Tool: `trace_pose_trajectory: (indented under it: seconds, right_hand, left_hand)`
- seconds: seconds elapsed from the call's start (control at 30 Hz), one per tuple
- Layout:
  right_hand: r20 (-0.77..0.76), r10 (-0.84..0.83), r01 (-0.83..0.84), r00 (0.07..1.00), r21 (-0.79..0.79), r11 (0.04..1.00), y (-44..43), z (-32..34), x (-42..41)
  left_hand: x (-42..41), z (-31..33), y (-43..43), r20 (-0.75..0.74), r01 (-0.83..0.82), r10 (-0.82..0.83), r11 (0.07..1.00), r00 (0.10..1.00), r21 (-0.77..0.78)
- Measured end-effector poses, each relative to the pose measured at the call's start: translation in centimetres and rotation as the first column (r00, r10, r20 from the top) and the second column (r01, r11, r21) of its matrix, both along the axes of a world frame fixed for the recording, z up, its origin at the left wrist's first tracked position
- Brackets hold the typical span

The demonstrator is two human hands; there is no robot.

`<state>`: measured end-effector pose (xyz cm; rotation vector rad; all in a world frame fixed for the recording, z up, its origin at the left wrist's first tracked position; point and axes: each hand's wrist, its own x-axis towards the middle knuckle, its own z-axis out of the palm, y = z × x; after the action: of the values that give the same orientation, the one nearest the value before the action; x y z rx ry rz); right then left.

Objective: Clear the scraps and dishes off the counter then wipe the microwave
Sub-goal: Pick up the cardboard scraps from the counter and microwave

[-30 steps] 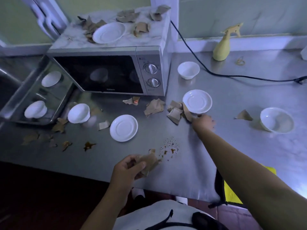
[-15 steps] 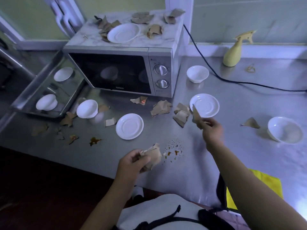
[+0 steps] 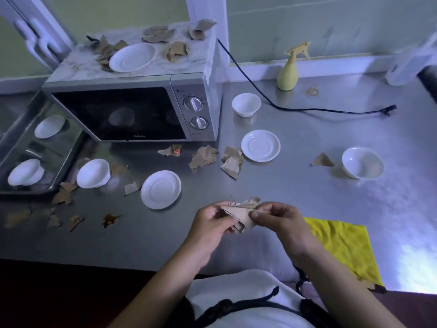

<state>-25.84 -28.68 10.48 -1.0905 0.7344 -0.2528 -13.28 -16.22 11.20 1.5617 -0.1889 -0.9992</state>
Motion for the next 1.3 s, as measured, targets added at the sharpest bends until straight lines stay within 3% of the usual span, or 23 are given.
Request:
trace_pose_trajectory:
  seconds: [0.13, 0.23, 0.37, 0.53, 0.63, 0.77, 0.87, 0.93, 1.07, 1.2, 1.3]
  right_hand:
    - [-0.018, -0.103, 0.104, 0.994, 0.037, 0.994, 0.9, -0.3, 0.7]
    - [-0.022, -0.086, 0.086, 0.996, 0.026, 0.996, 2.0, -0.3, 2.3]
    - [-0.027, 0.002, -0.001, 1.000, 0.046, 0.999, 4.1, 0.3, 5.5]
    - [-0.092, 0.208, -0.214, 0.974, -0.061, 0.975, 7.8, 0.9, 9.9]
    - [-0.086, 0.310, -0.315, 0.947, -0.042, 0.948, 9.9, 1.5, 12.7]
    - [-0.071, 0.300, -0.302, 0.951, -0.019, 0.953, 12.5, 2.3, 16.4]
    - [-0.107, 0.230, -0.237, 0.967, -0.053, 0.970, 14.3, 2.5, 18.8]
    - [-0.130, 0.170, -0.181, 0.977, -0.080, 0.980, 15.0, 2.6, 20.0]
    - [-0.174, 0.074, -0.101, 0.982, -0.148, 0.984, 15.7, 2.7, 21.4]
    - [-0.228, -0.039, 0.010, 0.973, -0.128, 0.992, 16.5, 2.2, 21.6]
    - [-0.250, -0.109, 0.083, 0.962, -0.111, 0.990, 17.2, 2.1, 21.7]
  left_hand:
    - [0.6, -0.1, 0.7, -0.055, 0.054, -0.056, 0.998, 0.997, -0.041]
    - [1.9, 0.0, 2.5, -0.081, 0.069, -0.074, 0.996, 0.994, -0.053]
    - [4.2, 0.4, 5.9, -0.124, 0.085, -0.089, 0.996, 0.988, -0.039]
    - [7.2, 0.2, 10.0, -0.038, -0.134, 0.135, 0.990, 0.990, 0.033]
    - [9.9, 0.4, 12.4, -0.005, -0.181, 0.181, 0.983, 0.983, 0.019]
    - [13.4, 0.3, 15.3, -0.016, -0.165, 0.165, 0.986, 0.986, -0.019]
    - [16.2, -0.1, 17.9, -0.114, -0.119, 0.103, 0.983, 0.988, -0.138]
    - [18.7, -0.8, 20.0, -0.138, -0.160, 0.141, 0.977, 0.980, -0.138]
    - [24.4, -4.3, 24.4, 0.085, -0.396, 0.388, 0.908, 0.918, 0.136]
    - [29.0, -7.6, 25.6, 0.227, -0.297, 0.251, 0.935, 0.941, 0.195]
    - [31.2, -9.4, 23.2, 0.403, -0.143, 0.003, 0.937, 0.915, 0.317]
